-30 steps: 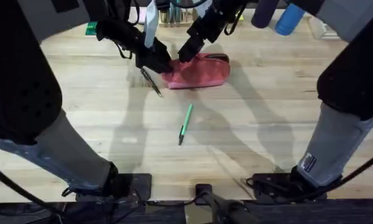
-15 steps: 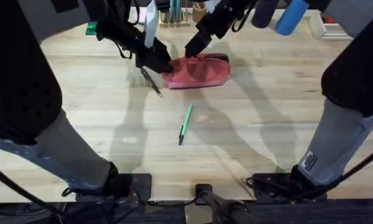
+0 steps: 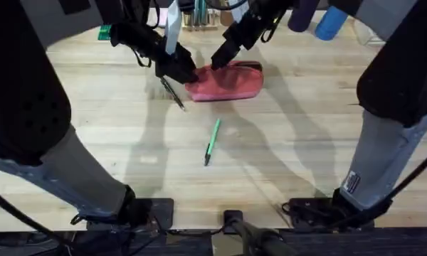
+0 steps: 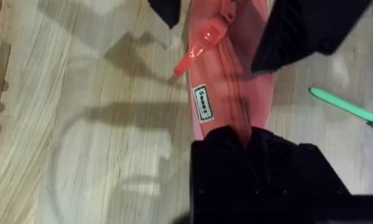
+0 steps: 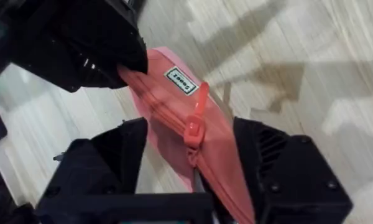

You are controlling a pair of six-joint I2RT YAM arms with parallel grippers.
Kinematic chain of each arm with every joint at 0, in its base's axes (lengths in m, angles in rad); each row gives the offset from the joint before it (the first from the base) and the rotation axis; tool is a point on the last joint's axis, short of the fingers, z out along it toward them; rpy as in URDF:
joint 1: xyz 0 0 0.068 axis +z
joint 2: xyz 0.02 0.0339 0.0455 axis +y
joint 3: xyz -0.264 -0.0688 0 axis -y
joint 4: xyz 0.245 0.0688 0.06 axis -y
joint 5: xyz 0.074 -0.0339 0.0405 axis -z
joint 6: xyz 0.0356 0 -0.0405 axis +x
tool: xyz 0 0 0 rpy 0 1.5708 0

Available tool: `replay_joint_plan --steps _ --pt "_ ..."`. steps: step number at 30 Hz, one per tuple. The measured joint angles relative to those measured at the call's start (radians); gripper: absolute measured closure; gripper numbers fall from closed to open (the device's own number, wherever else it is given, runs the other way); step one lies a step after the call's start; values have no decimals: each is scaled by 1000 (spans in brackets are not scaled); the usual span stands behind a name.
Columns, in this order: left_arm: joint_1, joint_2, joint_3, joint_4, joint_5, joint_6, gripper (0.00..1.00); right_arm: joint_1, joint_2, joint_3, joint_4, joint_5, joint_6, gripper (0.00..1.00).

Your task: Unzip the bag, pick up the pens from the table one at a time and place them inside, then zip the bag closed.

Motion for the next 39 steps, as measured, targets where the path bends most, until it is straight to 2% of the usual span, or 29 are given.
replay_joint_plan --steps 11,14,18,21,23,26,39 --pt "0 0 0 0 0 0 959 0 0 0 -6 0 -3 495" --pt "0 0 0 0 0 0 959 0 0 0 -9 0 -3 536" --pt "0 0 0 -2 0 0 958 -1 0 0 -13 2 -4 746" --pt "0 0 0 -2 0 0 958 -2 0 0 -14 7 -4 813" --pt "0 0 0 -5 1 0 958 -2 0 0 -17 12 -7 940" --pt "0 0 0 -3 3 0 958 -3 0 0 -20 16 -10 965" --pt "0 0 0 -3 3 0 958 -3 0 0 -23 11 -11 968"
